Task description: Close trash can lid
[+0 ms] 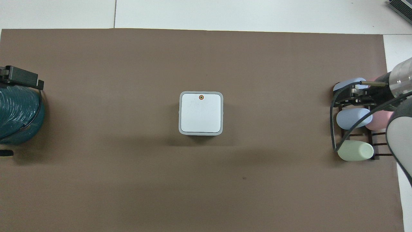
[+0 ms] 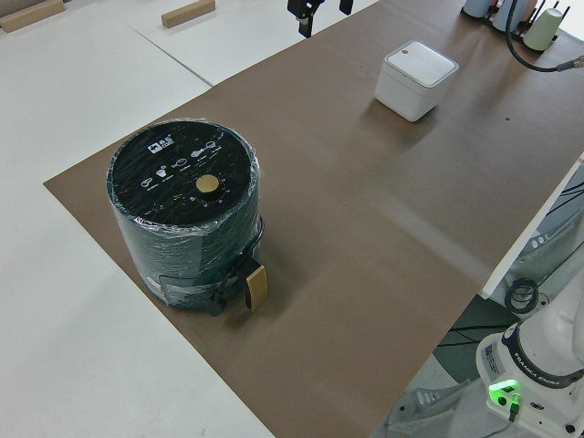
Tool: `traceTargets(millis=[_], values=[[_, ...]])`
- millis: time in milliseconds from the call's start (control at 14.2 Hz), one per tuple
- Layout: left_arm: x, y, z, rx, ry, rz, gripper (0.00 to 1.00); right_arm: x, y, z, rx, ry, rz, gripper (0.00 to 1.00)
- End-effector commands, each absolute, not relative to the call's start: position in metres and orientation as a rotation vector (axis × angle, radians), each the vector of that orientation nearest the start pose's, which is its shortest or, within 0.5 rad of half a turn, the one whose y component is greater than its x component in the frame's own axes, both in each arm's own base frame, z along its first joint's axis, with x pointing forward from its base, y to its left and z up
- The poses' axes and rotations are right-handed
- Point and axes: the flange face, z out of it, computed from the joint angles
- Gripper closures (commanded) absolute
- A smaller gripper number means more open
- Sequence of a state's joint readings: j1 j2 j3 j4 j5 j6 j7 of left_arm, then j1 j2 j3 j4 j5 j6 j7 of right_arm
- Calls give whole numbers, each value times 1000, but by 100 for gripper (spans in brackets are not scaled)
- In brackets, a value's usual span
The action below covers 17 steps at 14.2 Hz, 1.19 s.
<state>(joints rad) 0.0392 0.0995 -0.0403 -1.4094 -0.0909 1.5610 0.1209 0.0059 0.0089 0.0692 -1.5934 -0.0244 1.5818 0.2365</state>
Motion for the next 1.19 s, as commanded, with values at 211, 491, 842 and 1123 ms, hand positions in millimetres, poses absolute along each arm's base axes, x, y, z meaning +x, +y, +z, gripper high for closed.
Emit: traceTargets(millis=[211,491,842,1123], values=[[577,-10,647,-3088,251,-89,0,554,36,610,-3154,227,20,0],[576,-11,647,-3086,252,-106,0,554,36,610,-3154,227,20,0],[566,-12,637,-3092,213,-43,0,554,36,610,-3154,227,20,0],[563,-15,635,-3095,182,-39,0,554,36,610,-3154,227,20,0]])
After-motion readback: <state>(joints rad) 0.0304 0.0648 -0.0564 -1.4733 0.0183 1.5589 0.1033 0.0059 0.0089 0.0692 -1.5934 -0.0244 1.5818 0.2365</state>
